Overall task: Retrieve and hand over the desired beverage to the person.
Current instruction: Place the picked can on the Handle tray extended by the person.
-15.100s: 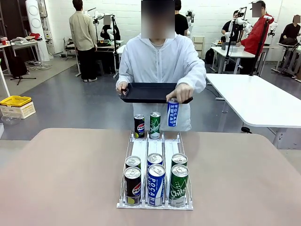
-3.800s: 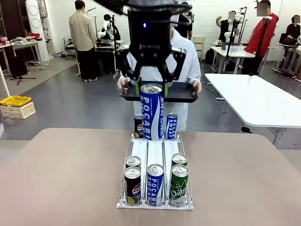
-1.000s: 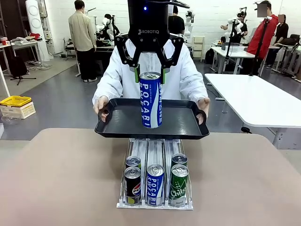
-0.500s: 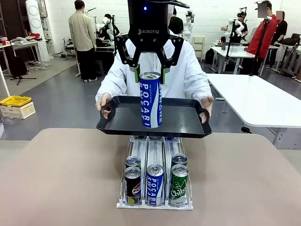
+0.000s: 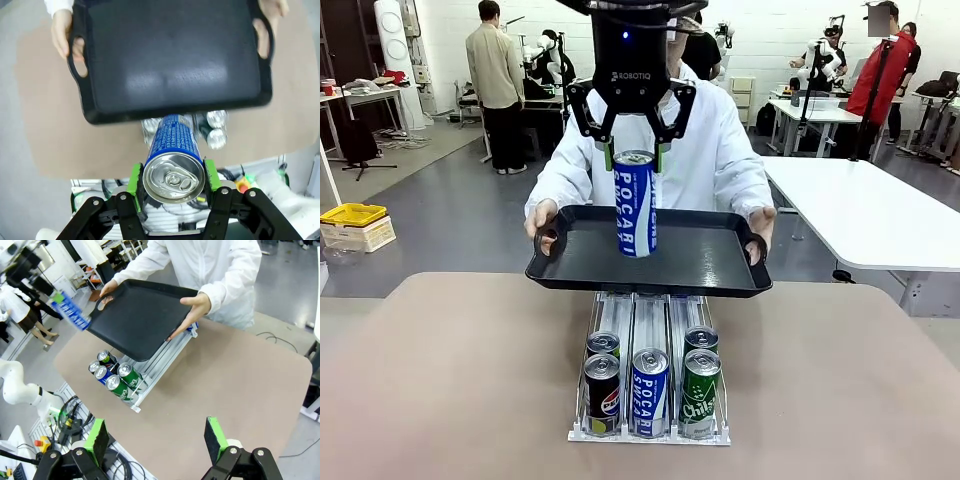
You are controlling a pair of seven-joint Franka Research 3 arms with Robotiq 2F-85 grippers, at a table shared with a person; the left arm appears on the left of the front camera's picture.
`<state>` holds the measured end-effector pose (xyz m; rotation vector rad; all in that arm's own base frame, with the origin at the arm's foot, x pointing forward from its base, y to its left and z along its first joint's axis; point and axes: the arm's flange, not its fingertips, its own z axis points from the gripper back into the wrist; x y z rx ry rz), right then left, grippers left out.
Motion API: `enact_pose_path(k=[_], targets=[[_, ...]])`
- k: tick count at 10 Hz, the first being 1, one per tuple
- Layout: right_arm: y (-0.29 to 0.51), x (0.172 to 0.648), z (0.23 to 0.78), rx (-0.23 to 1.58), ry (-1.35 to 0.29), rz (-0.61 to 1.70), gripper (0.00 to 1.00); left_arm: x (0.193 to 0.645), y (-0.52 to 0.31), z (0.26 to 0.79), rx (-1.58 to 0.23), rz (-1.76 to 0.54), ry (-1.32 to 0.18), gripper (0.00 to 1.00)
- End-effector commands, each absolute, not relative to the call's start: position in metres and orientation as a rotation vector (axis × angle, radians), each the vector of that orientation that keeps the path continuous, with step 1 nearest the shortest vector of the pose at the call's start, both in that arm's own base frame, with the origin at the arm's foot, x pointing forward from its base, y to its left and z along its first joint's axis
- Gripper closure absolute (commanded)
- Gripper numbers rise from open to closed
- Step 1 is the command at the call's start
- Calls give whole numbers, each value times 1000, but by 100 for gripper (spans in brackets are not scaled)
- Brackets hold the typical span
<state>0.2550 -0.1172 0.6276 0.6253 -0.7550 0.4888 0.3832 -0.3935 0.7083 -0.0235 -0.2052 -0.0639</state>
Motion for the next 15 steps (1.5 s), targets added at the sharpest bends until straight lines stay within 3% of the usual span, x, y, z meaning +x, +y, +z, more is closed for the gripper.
enact_pose_path(k=[1, 3, 6, 15], targets=[[-117, 257, 629, 654, -768, 505, 0, 437, -394, 716, -23, -17, -233, 42], [-117, 257, 629, 654, -768, 505, 0, 480, -394, 701, -22, -14, -233, 42], [-117, 257, 629, 654, -768, 505, 0, 509, -389, 676, -10, 30, -245, 42], [-117, 257, 629, 654, -768, 505, 0, 516, -390, 658, -20, 1, -201, 42]])
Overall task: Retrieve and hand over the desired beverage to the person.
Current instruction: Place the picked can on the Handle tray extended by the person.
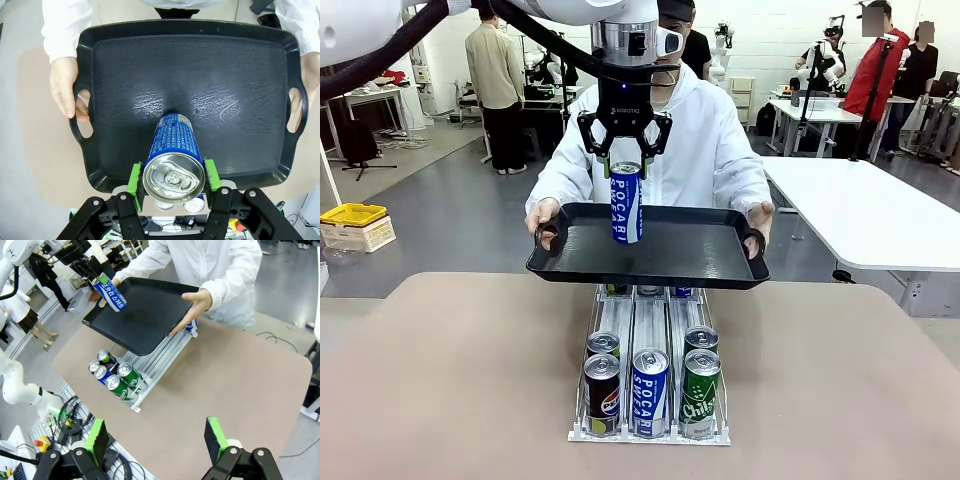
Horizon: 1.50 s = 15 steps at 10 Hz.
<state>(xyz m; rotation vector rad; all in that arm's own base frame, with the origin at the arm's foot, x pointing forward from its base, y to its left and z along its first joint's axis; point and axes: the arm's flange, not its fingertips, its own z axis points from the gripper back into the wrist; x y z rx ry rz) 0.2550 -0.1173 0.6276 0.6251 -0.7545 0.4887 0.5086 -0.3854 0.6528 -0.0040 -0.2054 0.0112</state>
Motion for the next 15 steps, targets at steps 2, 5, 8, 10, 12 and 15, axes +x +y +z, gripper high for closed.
enact_pose_path(k=[2, 5, 8, 10, 12, 15], targets=[[-117, 257, 629, 654, -768, 505, 0, 539, -403, 668, -6, 7, -171, 42], [-117, 257, 629, 654, -768, 505, 0, 567, -423, 681, -2, 7, -122, 42], [-117, 257, 629, 654, -768, 505, 0, 578, -441, 680, -16, -1, -102, 42], [-117, 257, 629, 654, -768, 505, 0, 577, -446, 679, -89, -48, -136, 42], [-117, 257, 629, 654, -768, 505, 0, 579, -447, 677, -107, -64, -138, 42], [-117, 257, 629, 654, -768, 505, 0, 581, -456, 662, -64, -85, -96, 42]])
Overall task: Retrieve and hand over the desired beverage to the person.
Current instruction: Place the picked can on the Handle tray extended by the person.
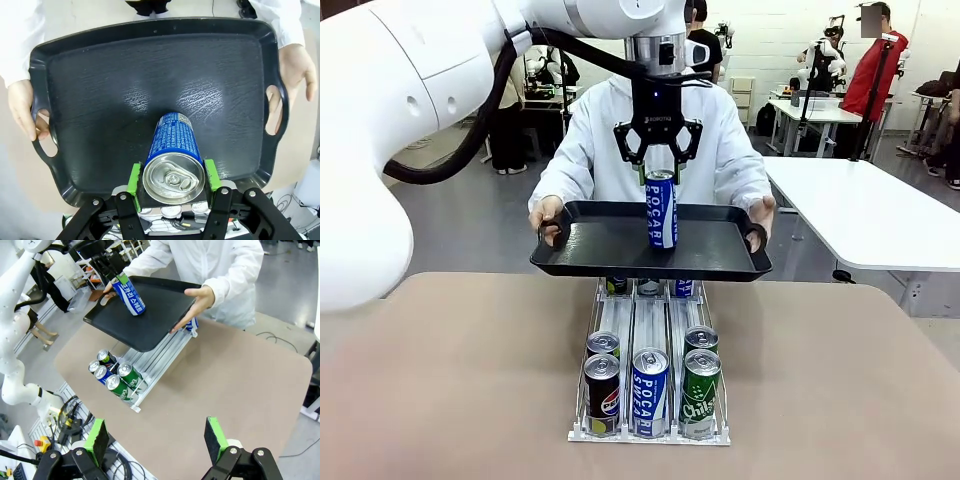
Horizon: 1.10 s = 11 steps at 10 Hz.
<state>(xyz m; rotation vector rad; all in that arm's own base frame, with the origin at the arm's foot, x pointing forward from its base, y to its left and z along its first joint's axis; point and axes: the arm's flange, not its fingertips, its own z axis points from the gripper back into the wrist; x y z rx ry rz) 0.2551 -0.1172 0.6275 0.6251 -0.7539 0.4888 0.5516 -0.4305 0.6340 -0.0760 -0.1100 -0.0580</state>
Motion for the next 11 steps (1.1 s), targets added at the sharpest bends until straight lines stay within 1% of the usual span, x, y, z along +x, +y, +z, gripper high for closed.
enact_pose_path(k=[1, 4, 5, 11], targets=[[-117, 257, 629, 654, -768, 505, 0, 581, -459, 658, -59, -90, -85, 42], [-117, 257, 629, 654, -768, 505, 0, 583, -463, 649, -45, -111, -70, 42], [-117, 257, 629, 654, -768, 505, 0, 582, -463, 649, -48, -118, -77, 0], [-117, 257, 629, 654, -768, 505, 0, 580, -462, 647, -45, -145, -87, 0]])
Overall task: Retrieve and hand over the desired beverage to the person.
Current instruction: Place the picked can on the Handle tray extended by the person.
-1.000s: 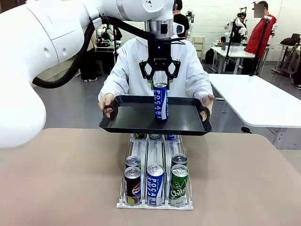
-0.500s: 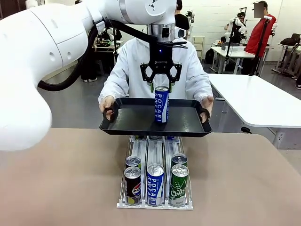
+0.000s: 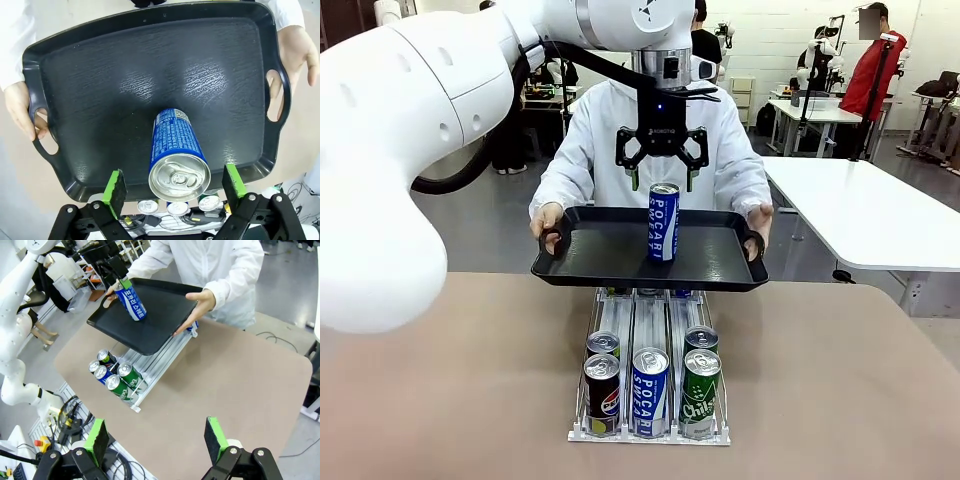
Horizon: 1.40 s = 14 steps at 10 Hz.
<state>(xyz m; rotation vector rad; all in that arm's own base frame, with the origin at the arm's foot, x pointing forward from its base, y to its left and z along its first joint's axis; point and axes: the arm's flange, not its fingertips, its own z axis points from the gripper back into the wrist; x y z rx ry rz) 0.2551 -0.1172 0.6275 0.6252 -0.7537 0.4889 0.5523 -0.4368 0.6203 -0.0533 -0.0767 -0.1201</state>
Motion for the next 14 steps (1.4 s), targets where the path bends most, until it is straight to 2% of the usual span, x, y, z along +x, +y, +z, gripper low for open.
enact_pose_path(k=[1, 6, 10, 12, 14], targets=[[-117, 257, 629, 654, -768, 505, 0, 580, -462, 648, -44, -144, -88, 0], [-117, 257, 629, 654, -768, 505, 0, 574, -462, 650, -27, -141, -77, 0], [-117, 257, 629, 654, -768, 505, 0, 485, -410, 679, -73, -266, -250, 0], [-117, 257, 629, 654, -768, 505, 0, 440, -367, 676, -68, -348, -352, 0], [-117, 257, 629, 654, -768, 505, 0, 422, -325, 660, -112, -374, -373, 0]])
